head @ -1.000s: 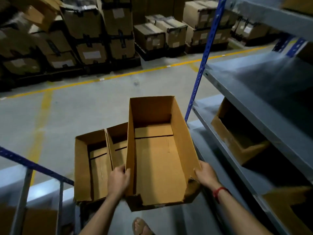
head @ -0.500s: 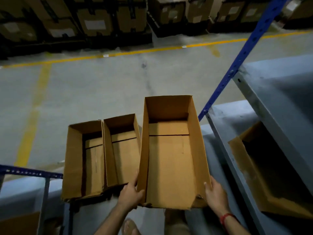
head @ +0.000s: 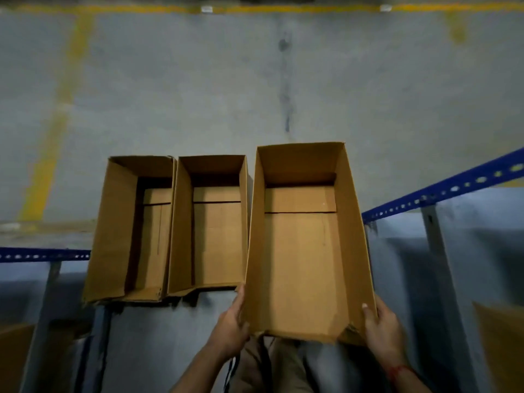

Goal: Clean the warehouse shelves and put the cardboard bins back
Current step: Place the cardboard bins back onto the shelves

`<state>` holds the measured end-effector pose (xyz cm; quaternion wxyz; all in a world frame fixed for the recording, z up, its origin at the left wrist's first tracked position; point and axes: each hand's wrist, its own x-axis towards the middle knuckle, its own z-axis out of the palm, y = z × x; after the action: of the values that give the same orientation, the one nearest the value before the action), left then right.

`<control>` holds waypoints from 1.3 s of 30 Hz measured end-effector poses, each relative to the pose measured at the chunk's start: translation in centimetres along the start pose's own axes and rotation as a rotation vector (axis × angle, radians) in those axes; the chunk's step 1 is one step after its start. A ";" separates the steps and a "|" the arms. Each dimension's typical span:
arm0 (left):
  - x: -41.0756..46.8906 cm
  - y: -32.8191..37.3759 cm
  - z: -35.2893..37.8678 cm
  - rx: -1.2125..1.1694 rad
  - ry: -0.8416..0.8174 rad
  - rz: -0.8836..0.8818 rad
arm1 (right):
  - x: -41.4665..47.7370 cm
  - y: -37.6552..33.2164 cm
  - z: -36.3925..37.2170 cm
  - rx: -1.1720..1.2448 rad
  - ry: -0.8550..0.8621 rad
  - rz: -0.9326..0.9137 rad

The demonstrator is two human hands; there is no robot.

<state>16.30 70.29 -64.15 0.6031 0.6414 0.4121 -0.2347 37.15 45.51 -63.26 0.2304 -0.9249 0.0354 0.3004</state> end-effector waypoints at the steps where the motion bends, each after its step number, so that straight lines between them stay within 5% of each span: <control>1: 1.9 -0.5 -0.1 0.028 0.009 0.001 | 1.5 -0.2 0.8 -0.002 -0.004 0.001; 19: 22.2 -7.7 1.7 0.239 0.145 -0.092 | 21.2 0.4 16.3 -0.110 -0.007 -0.070; 24: 24.2 -7.4 2.6 0.087 0.071 -0.180 | 24.1 2.2 17.4 -0.068 -0.222 0.020; 30: 25.3 -6.4 2.4 -0.098 0.112 -0.187 | 24.0 1.2 17.9 0.038 -0.345 0.060; 39: 18.8 0.1 0.8 0.006 0.075 -0.183 | 13.8 -2.9 16.7 -0.059 -0.356 -0.101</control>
<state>26.86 74.14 -79.18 0.5612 0.6113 0.4905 -0.2661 40.00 56.54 -81.86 0.2208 -0.8640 -0.0614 0.4484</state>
